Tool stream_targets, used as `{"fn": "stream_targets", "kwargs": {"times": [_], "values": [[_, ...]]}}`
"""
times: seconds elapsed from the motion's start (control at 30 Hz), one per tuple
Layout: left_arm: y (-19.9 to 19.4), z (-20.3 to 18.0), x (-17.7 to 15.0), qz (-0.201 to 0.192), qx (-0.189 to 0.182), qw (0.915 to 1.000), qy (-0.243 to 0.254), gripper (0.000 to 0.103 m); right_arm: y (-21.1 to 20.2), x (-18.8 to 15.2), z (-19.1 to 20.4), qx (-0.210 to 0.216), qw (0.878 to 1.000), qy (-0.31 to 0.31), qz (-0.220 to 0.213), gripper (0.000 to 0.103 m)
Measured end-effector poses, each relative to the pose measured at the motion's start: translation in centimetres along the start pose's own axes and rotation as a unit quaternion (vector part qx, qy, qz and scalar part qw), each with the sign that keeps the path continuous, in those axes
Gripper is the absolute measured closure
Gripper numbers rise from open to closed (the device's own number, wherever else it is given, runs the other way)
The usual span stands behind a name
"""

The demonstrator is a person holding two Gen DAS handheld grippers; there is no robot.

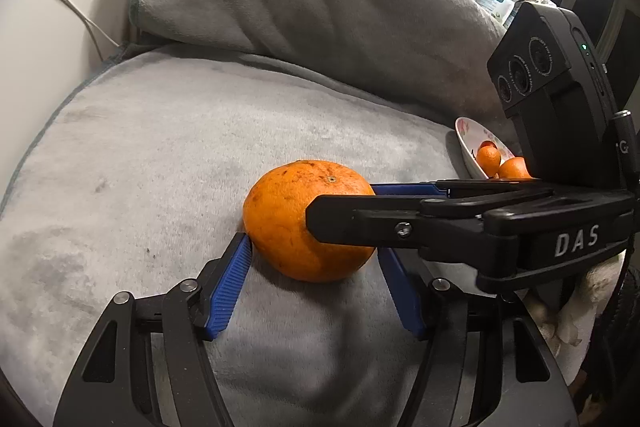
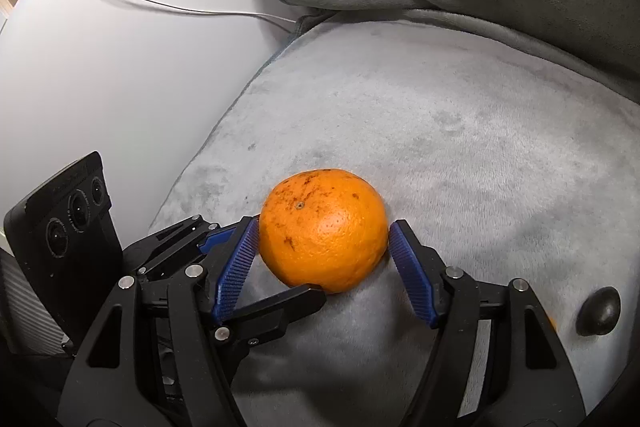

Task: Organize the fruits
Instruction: 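Close the right gripper on the large orange, then lift the large orange with the right gripper and carry it over the plate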

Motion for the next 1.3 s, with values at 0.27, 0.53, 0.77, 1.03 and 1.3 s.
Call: {"fn": "stream_targets", "kwargs": {"times": [0.27,0.53,0.77,1.03,1.3], "values": [[0.0,-0.7,0.2,-0.004,0.012,0.9999,0.009,0.039,-0.4,-0.1,0.0,0.000,1.000,0.007,-0.008,0.033],[0.1,-2.7,1.5,-0.014,0.002,0.9996,0.023,0.040,-2.9,0.2,-0.7,-0.010,0.999,0.009,-0.036,0.034],[0.6,-5.7,3.5,-0.029,-0.016,0.9983,0.049,0.040,-7.0,1.0,-2.3,-0.029,0.997,0.015,-0.074,0.034],[2.3,-9.5,5.2,-0.035,-0.043,0.9956,0.076,0.040,-11.6,0.9,-5.0,-0.055,0.992,0.033,-0.106,0.034],[4.0,-13.3,6.5,-0.034,-0.061,0.9924,0.102,0.040,-15.0,0.9,-7.7,-0.072,0.988,0.052,-0.130,0.034]]}}
Point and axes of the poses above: each gripper's, at about its wrist camera, not at the fingertips, and y roughly the way its jaws point, z to its left, x to its top, the point moved 3 cm from there along y, roughly the way its jaws point
